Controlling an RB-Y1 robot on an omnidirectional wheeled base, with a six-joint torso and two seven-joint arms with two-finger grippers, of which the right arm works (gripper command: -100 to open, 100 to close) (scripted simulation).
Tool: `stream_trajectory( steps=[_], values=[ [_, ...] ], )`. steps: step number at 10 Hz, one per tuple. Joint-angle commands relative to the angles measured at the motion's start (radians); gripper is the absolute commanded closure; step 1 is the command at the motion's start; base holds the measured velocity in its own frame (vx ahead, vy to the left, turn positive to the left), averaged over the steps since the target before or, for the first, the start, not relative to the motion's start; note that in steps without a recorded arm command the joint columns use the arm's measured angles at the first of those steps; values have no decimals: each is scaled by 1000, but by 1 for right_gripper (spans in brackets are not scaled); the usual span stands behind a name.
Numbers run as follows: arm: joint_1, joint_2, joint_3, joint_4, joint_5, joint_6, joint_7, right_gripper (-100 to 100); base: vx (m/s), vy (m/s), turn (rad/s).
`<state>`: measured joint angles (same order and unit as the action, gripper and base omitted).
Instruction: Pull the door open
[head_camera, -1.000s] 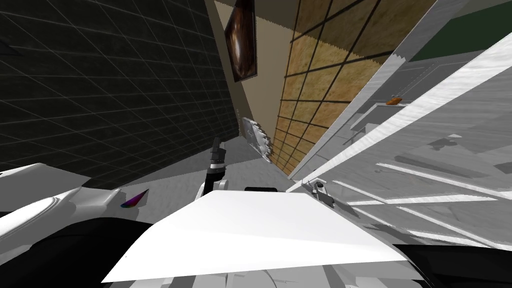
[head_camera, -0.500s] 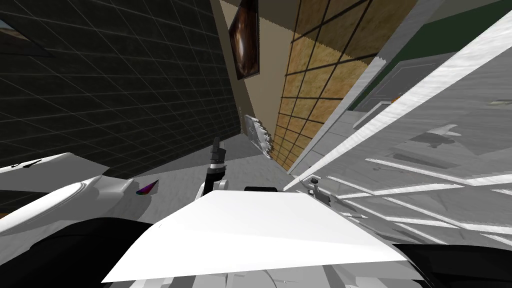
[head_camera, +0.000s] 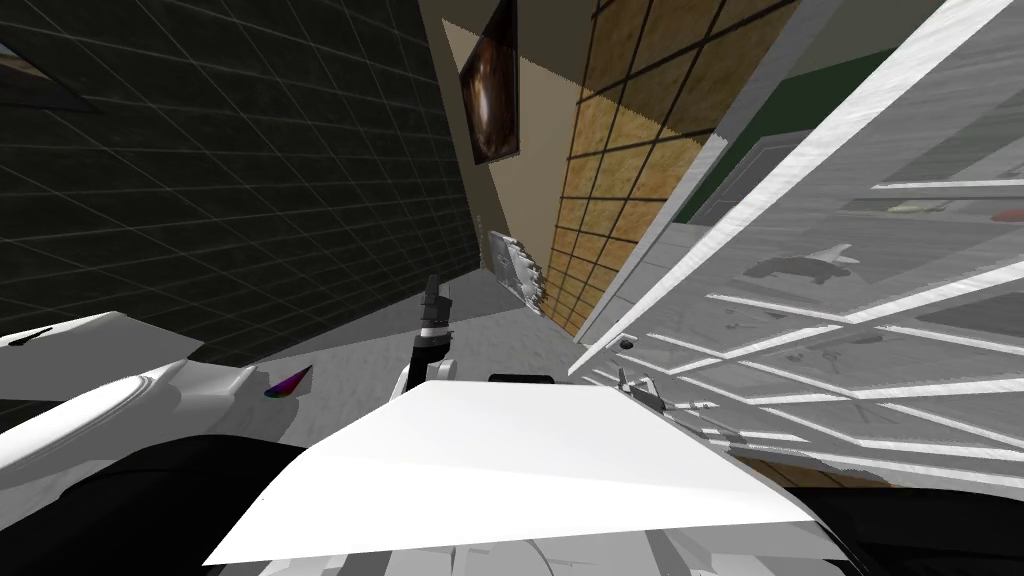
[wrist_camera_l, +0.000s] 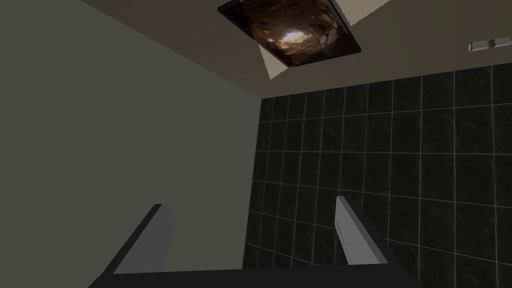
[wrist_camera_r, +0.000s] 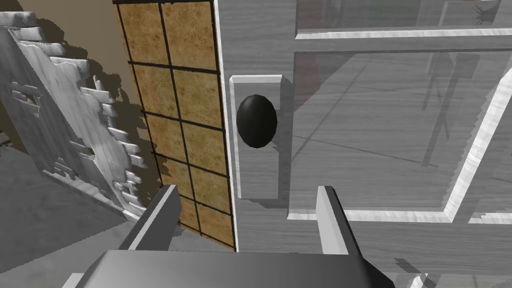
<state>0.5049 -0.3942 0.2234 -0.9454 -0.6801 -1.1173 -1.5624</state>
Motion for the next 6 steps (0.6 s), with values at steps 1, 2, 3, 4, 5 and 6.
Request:
stream_trajectory(
  steps=[1,2,3,4,5,6],
  values=[
    [-13,4,-7,3,-2,9,6,-100,95,-44,29],
    [-17,5,-9,4,-3,12,8,-100,156,-73,36],
    [-27,7,-14,7,-4,19,12,-100,181,-84,34],
    [-36,10,-19,9,-6,26,16,-100,190,-109,44],
    [-45,12,-23,11,-7,32,20,-100,161,-132,33],
    [-53,14,-28,14,-9,37,23,-100,170,-100,34]
  ],
)
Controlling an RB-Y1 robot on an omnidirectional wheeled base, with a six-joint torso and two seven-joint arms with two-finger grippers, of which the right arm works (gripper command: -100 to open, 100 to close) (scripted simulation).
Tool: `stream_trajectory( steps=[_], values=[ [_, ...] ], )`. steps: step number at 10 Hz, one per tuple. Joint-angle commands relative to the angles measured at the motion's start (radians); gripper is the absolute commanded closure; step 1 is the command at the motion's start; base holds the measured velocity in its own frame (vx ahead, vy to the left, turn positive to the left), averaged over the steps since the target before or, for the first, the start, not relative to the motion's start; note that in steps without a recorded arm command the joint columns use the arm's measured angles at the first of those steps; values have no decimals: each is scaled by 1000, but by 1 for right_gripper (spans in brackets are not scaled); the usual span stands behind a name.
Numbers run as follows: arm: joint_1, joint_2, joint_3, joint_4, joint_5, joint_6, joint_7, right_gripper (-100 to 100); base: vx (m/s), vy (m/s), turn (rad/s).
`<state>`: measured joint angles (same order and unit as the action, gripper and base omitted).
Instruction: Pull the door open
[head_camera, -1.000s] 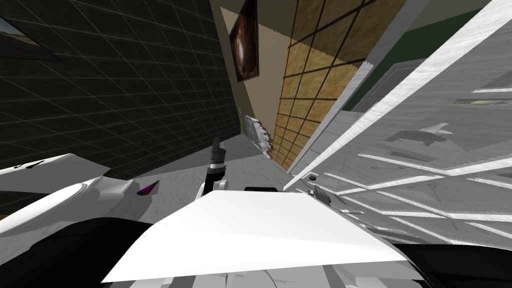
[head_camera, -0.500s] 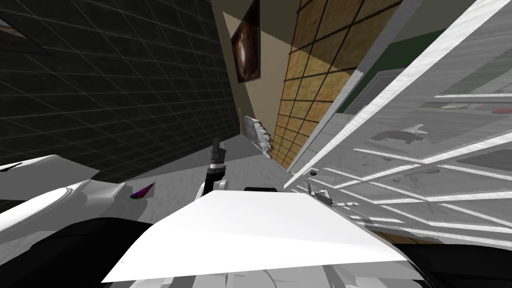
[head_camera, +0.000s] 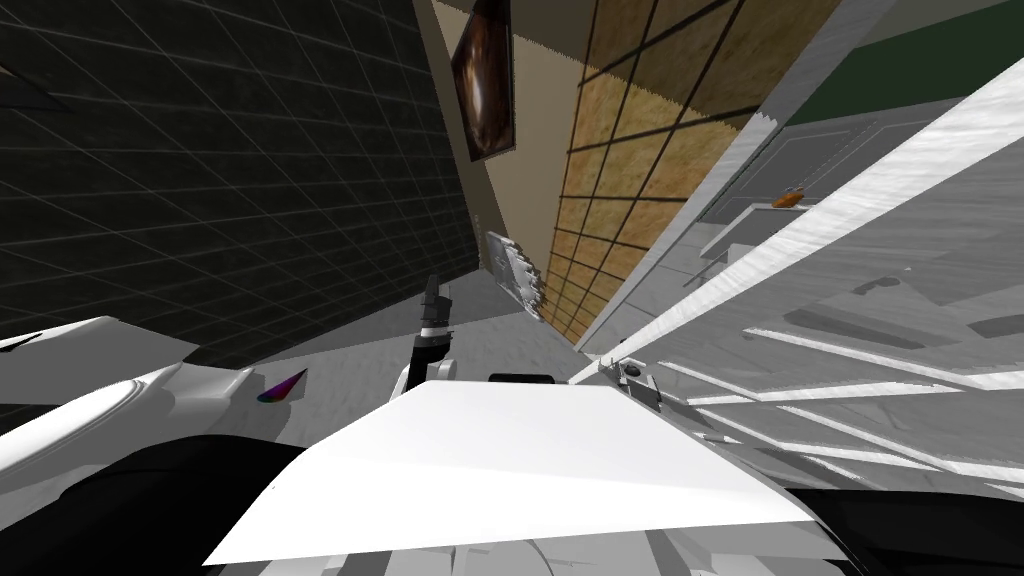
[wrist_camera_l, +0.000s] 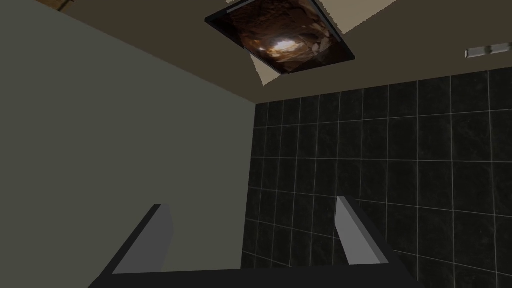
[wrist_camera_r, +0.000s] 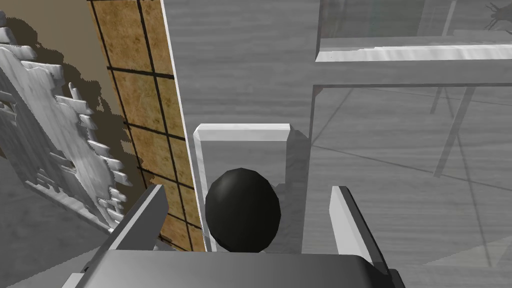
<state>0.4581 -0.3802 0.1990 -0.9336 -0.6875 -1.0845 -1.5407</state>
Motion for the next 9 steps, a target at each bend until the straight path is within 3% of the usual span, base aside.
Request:
stream_trajectory(
  steps=[1,2,7,9],
  values=[
    [0,0,0,0,0,0,0,-100,82,-38,8],
    [0,0,0,0,0,0,0,100,-13,5,-7],
    [0,0,0,0,0,0,0,100,-15,7,2],
    [9,-10,27,-4,20,-10,-10,100,-158,-7,57]
  ],
)
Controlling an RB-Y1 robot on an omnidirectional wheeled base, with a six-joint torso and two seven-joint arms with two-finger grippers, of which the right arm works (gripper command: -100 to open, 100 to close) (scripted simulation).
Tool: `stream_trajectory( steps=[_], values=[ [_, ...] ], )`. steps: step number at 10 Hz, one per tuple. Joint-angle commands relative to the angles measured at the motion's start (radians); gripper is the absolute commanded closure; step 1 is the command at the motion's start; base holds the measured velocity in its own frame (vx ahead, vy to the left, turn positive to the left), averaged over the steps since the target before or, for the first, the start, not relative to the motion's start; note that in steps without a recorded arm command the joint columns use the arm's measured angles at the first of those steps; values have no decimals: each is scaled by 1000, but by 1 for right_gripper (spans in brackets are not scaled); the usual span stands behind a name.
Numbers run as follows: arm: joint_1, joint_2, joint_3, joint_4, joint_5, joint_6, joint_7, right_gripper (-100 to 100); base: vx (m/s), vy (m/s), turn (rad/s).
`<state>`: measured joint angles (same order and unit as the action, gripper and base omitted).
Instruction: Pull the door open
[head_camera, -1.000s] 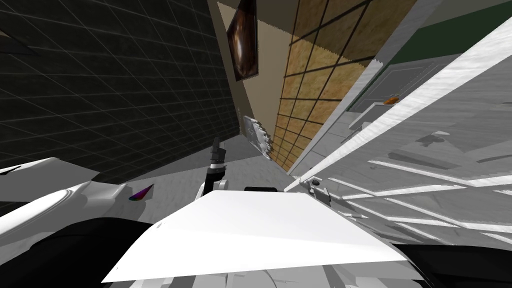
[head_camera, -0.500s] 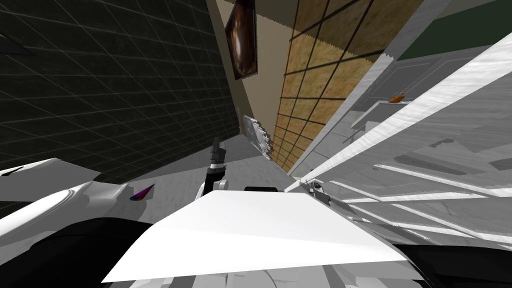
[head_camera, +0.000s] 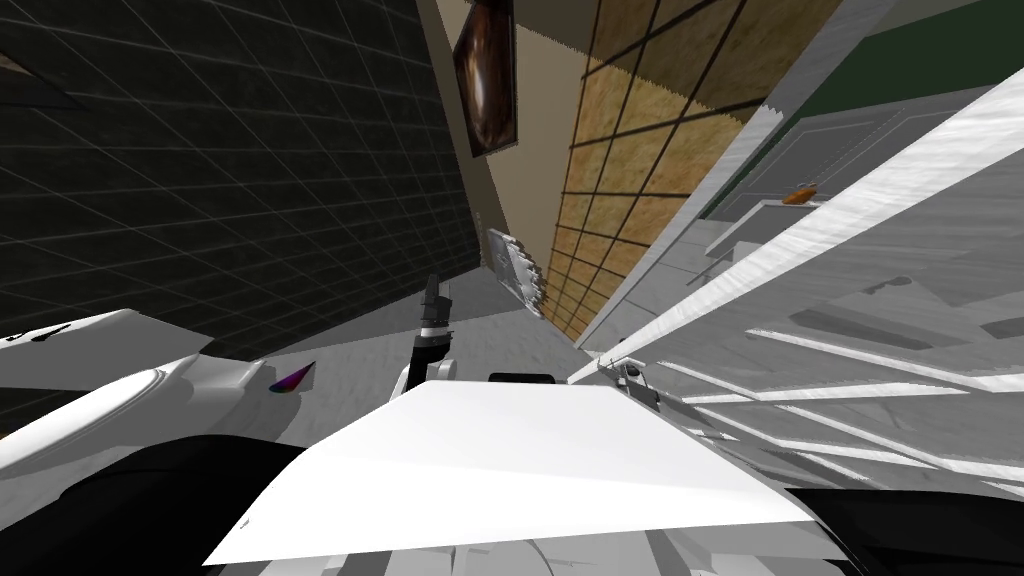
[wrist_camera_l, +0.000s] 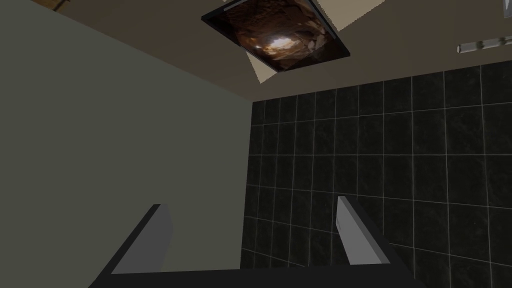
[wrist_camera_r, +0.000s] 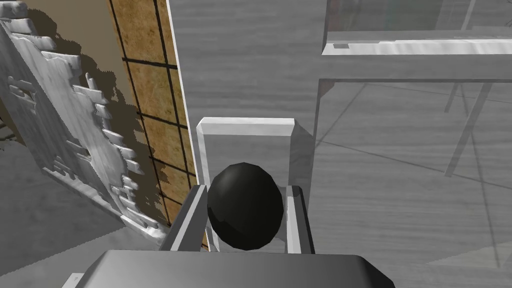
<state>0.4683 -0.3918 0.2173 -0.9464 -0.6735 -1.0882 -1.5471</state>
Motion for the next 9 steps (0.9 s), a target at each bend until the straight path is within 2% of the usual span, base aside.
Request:
stream_trajectory(
  steps=[1,6,7,9],
  values=[
    [3,-4,20,6,14,-13,-9,100,-206,-5,46],
    [27,-32,85,-8,64,-50,-37,100,-213,-16,56],
    [29,-29,79,-14,58,-37,-32,100,-97,1,20],
    [29,-39,99,-3,74,-53,-46,100,-178,-9,95]
  ],
)
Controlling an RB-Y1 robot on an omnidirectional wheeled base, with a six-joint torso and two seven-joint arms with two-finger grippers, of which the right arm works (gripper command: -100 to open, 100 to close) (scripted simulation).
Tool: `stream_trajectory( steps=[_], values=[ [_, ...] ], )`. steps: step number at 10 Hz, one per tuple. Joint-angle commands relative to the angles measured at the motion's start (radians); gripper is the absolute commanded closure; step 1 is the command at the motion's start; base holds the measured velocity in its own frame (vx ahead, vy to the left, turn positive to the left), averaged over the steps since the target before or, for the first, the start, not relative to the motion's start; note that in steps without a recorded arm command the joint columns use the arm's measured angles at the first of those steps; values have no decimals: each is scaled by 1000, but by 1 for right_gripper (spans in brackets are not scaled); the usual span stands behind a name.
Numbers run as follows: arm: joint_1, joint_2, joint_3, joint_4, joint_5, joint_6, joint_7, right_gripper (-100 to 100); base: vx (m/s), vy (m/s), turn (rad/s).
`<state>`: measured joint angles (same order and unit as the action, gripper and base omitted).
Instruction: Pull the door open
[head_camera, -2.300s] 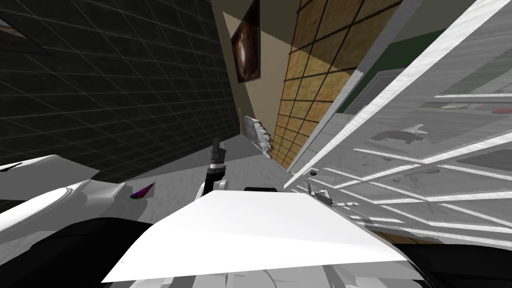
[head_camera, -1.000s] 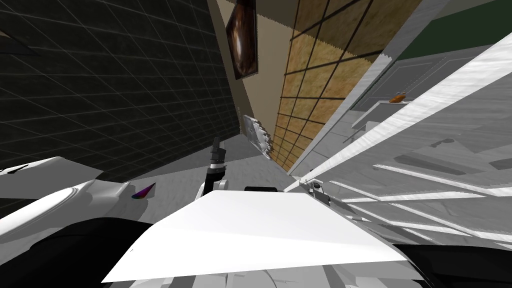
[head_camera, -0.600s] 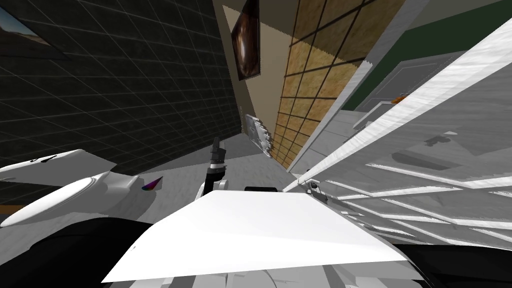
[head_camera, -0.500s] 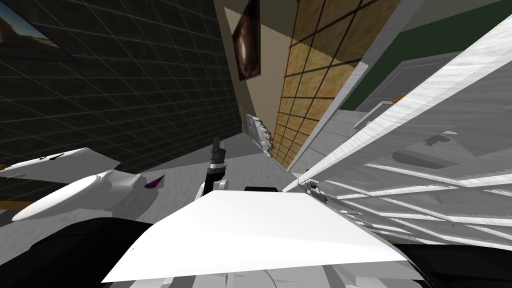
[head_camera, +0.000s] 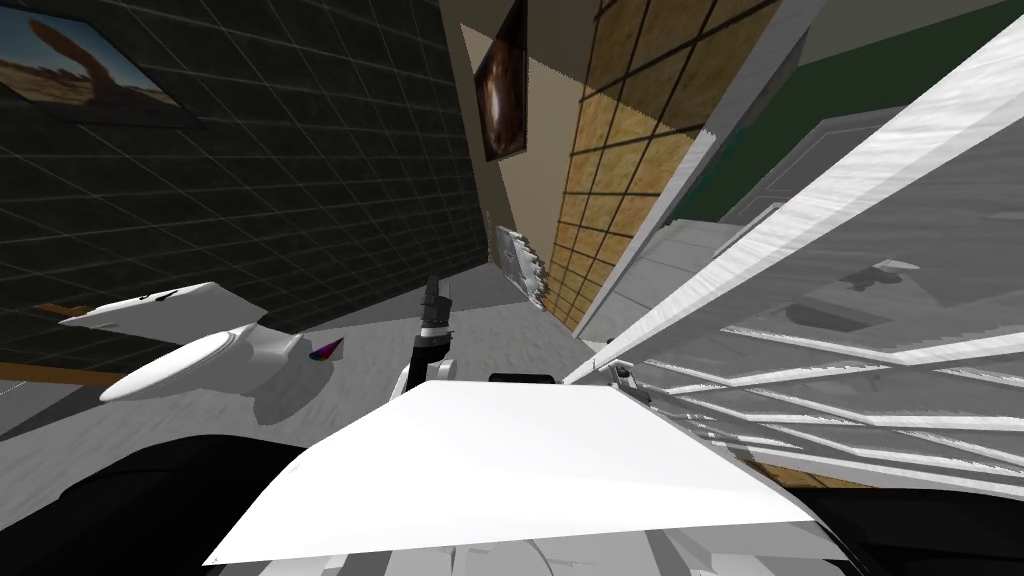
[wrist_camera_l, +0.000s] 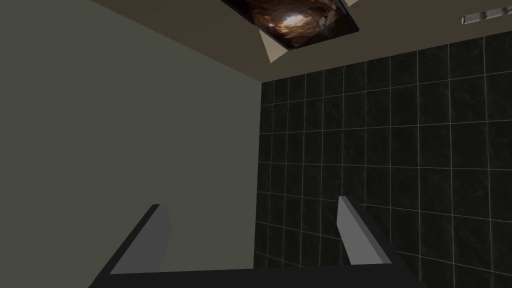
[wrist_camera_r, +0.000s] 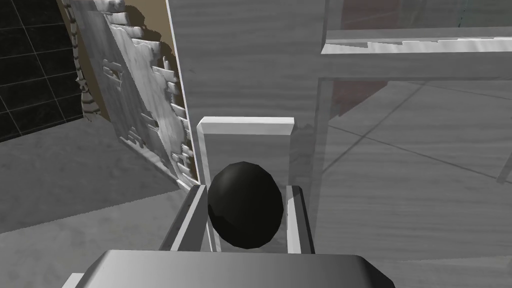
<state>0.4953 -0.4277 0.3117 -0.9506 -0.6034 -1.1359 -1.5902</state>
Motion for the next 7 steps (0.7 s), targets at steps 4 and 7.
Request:
stream_trajectory(
  steps=[4,7],
  values=[
    [-2,-25,34,22,29,-39,-30,100,-226,5,94],
    [-5,-38,52,35,45,-60,-47,100,-215,-22,82]
  ],
)
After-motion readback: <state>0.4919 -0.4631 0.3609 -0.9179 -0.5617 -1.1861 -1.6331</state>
